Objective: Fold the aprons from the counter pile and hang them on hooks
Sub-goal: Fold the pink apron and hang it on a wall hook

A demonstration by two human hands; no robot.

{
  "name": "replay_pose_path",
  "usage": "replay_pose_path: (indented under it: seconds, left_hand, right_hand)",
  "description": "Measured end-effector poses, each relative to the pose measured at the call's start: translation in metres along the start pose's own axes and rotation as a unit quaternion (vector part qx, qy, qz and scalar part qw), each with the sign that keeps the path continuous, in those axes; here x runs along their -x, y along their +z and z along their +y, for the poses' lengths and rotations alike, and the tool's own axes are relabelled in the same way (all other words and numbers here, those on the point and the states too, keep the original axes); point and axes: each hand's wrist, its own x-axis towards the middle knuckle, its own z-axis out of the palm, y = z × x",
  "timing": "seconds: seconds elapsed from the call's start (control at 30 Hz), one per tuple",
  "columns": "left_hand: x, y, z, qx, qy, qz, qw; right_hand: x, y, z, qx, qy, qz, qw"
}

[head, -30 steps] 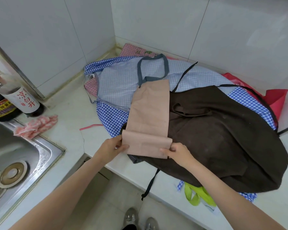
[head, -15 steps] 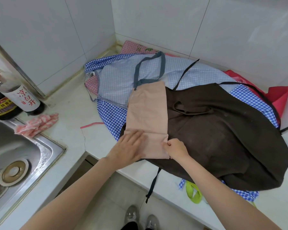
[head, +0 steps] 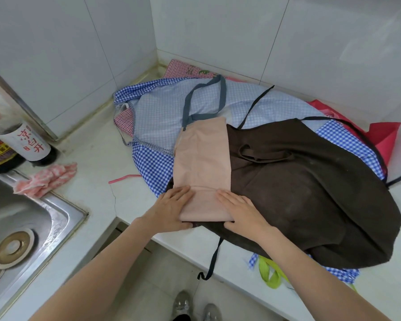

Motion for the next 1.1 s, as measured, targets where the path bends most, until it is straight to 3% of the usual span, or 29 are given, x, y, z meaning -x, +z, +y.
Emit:
replay_pose_path:
  seconds: [0.1,0.2,0.27,0.53,0.73,0.8,0.9,1.0,1.1]
  left_hand:
    - [0.006,-0.016,-0.012,0.201,-0.055,0.002,0.978]
    - [0.010,-0.022,-0.026,0.394,-0.092,0.058,0.913]
    - [0.013,-0.022,-0.029,0.439,-0.116,0.079,0.888]
    - [0.016,-0.009,-0.022,0.372,-0.187,0.056,0.907]
    - [0.014,-0.018,-0.022,0.464,-0.239,-0.042,0.852]
    - [0.010,-0.026,-0.023,0.436,-0.234,0.003,0.869]
    - [0.000,-0.035,-0.024,0.455,-0.233,0.110,0.852]
    - [-0.012,-0.037,-0.020,0.399,-0.232,0.136,0.876]
    - [-0.024,-0.037,-0.017,0.415,-0.265,0.149,0.857]
  right_hand:
    - [-0.007,-0.007,0.007,-0.124,0.026,0.051,0.991]
    - [-0.007,-0.023,0.010,-0.344,0.109,0.064,0.931]
    - [-0.008,-0.028,0.009,-0.412,0.147,0.051,0.898]
    - [-0.007,-0.009,-0.012,-0.319,0.251,0.047,0.913]
    - [-0.008,-0.012,-0.012,-0.325,0.281,-0.008,0.903]
    - [-0.008,-0.018,-0.013,-0.328,0.295,-0.017,0.897]
    - [-0.006,-0.031,-0.027,-0.138,0.294,0.039,0.945]
    - [-0.005,-0.034,-0.049,-0.011,0.223,0.109,0.969]
    - [-0.013,-0.032,-0.058,-0.019,0.188,0.122,0.974]
